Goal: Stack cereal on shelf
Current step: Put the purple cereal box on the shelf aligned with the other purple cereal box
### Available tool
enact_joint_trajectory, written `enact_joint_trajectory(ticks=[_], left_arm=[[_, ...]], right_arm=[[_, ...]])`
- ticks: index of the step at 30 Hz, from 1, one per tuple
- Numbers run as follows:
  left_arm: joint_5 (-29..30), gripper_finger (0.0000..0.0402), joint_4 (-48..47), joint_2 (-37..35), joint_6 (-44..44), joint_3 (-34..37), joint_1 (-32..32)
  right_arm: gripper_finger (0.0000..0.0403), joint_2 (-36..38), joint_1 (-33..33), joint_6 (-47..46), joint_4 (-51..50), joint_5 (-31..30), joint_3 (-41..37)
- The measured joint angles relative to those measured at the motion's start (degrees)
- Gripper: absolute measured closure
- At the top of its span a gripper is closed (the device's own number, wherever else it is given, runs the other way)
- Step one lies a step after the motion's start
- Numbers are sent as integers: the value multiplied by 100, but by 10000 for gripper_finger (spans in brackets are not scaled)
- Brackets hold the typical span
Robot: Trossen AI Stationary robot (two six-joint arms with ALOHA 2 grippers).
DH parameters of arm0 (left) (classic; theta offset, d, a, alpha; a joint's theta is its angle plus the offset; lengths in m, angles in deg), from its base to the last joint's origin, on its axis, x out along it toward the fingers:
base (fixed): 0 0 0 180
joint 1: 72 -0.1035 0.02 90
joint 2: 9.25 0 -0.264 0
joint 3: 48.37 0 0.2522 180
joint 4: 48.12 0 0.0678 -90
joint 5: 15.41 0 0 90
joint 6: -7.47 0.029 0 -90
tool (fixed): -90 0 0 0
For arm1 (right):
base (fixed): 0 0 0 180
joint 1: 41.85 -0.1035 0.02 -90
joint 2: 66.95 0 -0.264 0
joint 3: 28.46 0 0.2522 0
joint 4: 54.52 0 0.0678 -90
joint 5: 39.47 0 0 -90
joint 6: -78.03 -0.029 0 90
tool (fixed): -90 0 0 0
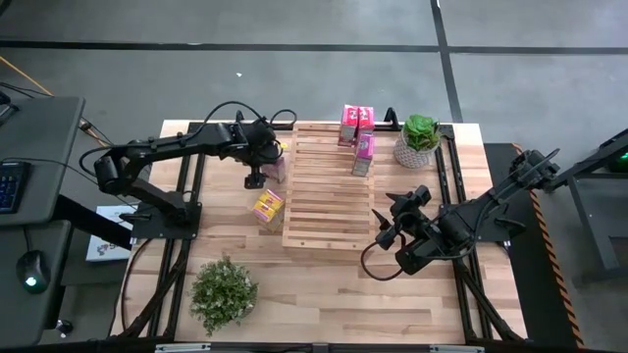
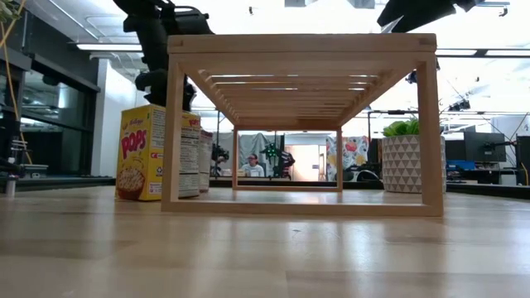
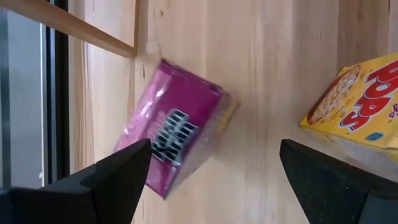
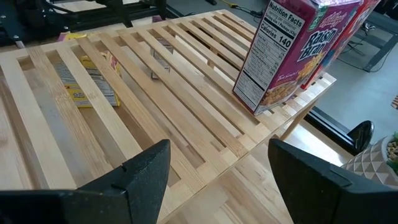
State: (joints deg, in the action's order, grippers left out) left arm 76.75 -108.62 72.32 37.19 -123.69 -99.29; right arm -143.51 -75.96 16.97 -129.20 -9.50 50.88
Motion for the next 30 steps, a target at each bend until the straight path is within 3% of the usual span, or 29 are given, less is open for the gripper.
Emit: enact_joint_trajectory(ticks=[30], left_arm=[[22,55,650,-5,-341,0,0]], right_arm=[[139,0,0,0,2,13,4]])
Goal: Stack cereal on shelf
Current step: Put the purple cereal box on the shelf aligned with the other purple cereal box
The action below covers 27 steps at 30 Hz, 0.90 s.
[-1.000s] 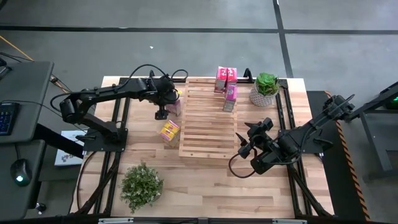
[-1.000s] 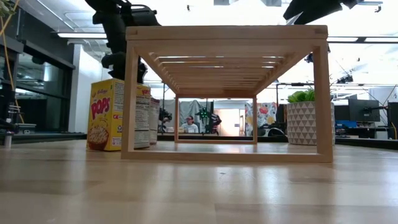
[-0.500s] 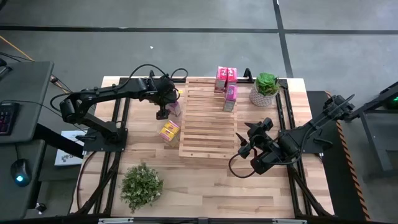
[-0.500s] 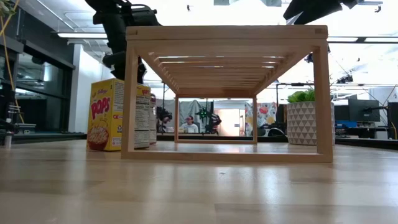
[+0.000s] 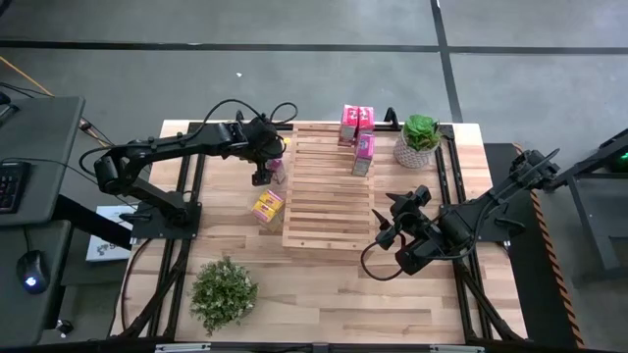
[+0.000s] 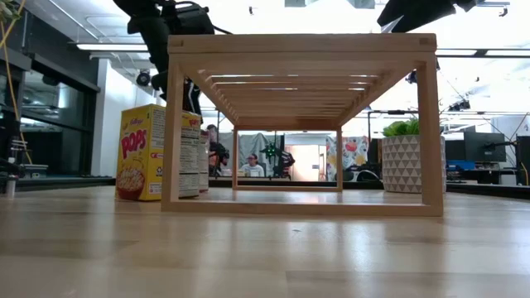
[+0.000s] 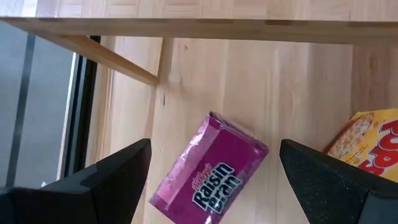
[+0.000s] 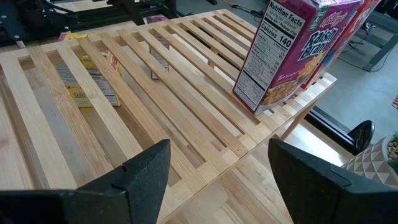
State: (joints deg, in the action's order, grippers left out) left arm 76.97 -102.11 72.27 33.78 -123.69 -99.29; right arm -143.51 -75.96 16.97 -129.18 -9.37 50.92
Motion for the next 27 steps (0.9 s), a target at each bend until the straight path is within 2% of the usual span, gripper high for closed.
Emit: enact_joint_trajectory(ticks=[9,15,27], left_arm=[[19,55,-75,0,481,0,0],[574,55,-234,0,1047,0,-2],[669,55,-349,0,1046,-2,-2]], right_arm=[[139,0,0,0,0,9,4],[139,0,0,0,-2,9,4],[139,0,-2,0,-2,8,4]])
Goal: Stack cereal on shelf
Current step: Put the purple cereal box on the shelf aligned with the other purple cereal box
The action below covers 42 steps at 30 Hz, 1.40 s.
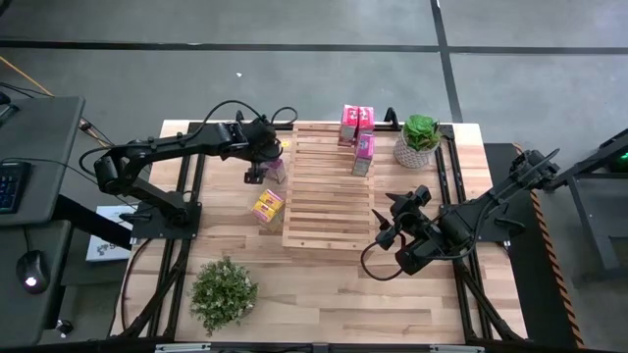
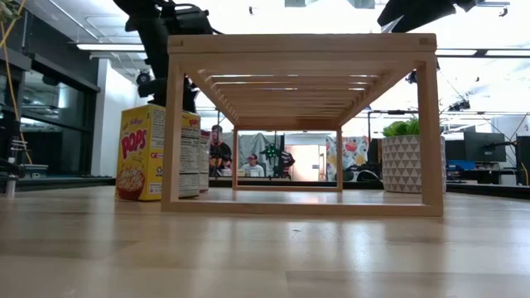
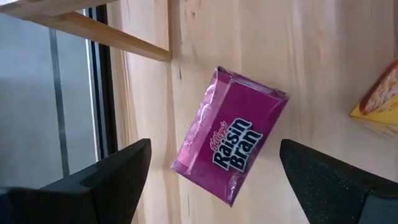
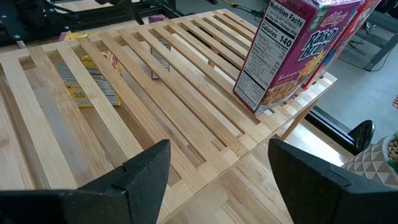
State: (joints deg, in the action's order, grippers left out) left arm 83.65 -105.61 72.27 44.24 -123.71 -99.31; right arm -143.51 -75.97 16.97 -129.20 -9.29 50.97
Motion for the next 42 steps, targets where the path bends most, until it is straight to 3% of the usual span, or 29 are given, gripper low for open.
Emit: enact_joint_trajectory(ticks=[8,17,29,34,42], left_arm=[[-299,55,-55,29,134,-5,0],[83,55,55,596,406,-7,-11],[11,59,-38,903,386,-2,-9],[9,97,-64,903,354,-2,-4],[55,196,-161,847,392,-2,-4]], right_arm=[[139,0,2,0,0,-2,0],[139,2,1,0,33,-2,0],[139,2,2,2,28,26,0],[139,2,-1,2,22,29,0],[139,2,0,2,22,33,0]])
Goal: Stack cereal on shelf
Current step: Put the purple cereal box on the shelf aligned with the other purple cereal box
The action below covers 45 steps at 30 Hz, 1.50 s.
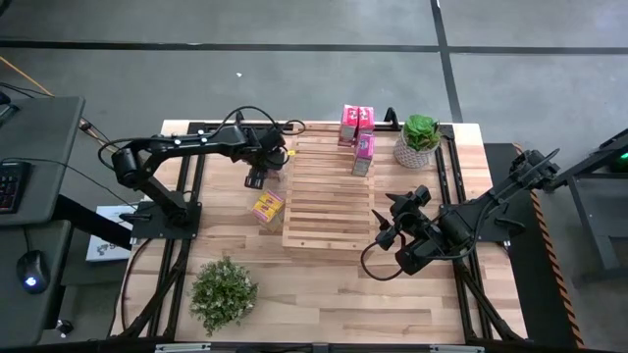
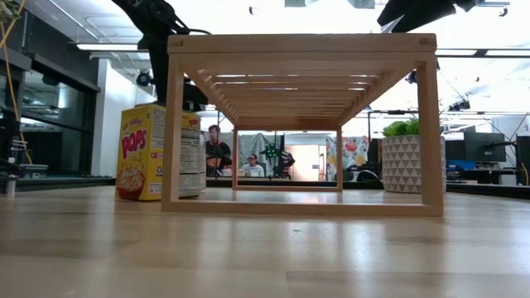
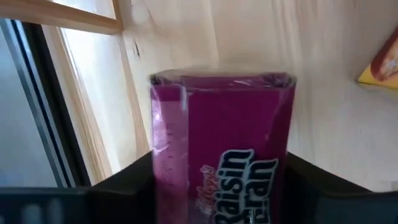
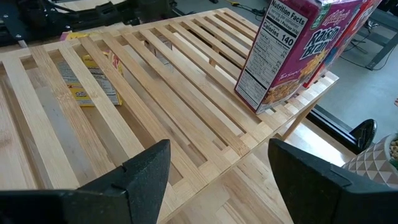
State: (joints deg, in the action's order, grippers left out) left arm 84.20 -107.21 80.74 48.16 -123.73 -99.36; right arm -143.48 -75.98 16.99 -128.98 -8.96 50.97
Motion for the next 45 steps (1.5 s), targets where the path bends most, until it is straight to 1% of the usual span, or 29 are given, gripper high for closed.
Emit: enact_joint_trajectory(ticks=[4,8,11,13,18,19,22,25,28,30,34,36,40,43,45], left_arm=[[12,229,-30,-212,-7,0,20],[209,245,-51,-618,-10,0,65],[649,247,-63,-1051,-125,0,181],[1114,247,-95,-1371,-241,-4,289],[2235,247,-191,-2085,-946,-335,740],[2331,247,-196,-2199,-1093,-442,861],[2356,247,-196,-2468,-1716,-810,1258],[2316,247,-206,-2534,-2448,-1214,1756],[2011,247,-229,-2430,-2785,-1536,2322],[1939,247,-233,-2245,-2855,-1691,2751],[1963,247,-257,-1593,-2859,-2029,3458],[2000,247,-261,-1196,-2859,-2331,3710],[1995,247,-402,-404,-2519,-3164,3894],[1999,247,-591,74,-2411,-3858,3833],[1908,247,-902,340,-2413,-4277,3737]], right_arm=[[139,0,1,0,-2,-1,0],[139,0,2,2,-4,-5,0],[139,0,0,54,-2,-6,0],[139,0,0,63,0,-8,0],[139,0,0,63,13,-30,0],[139,0,2,63,13,-33,0],[139,0,2,63,13,-52,0],[139,0,2,62,15,-52,0],[139,0,2,53,22,-54,0],[139,0,0,61,26,-68,0],[139,0,2,63,28,-165,0],[139,0,2,63,31,-166,0],[139,0,2,52,58,-157,0],[139,0,2,91,62,-147,0],[139,0,2,105,61,-139,0]])
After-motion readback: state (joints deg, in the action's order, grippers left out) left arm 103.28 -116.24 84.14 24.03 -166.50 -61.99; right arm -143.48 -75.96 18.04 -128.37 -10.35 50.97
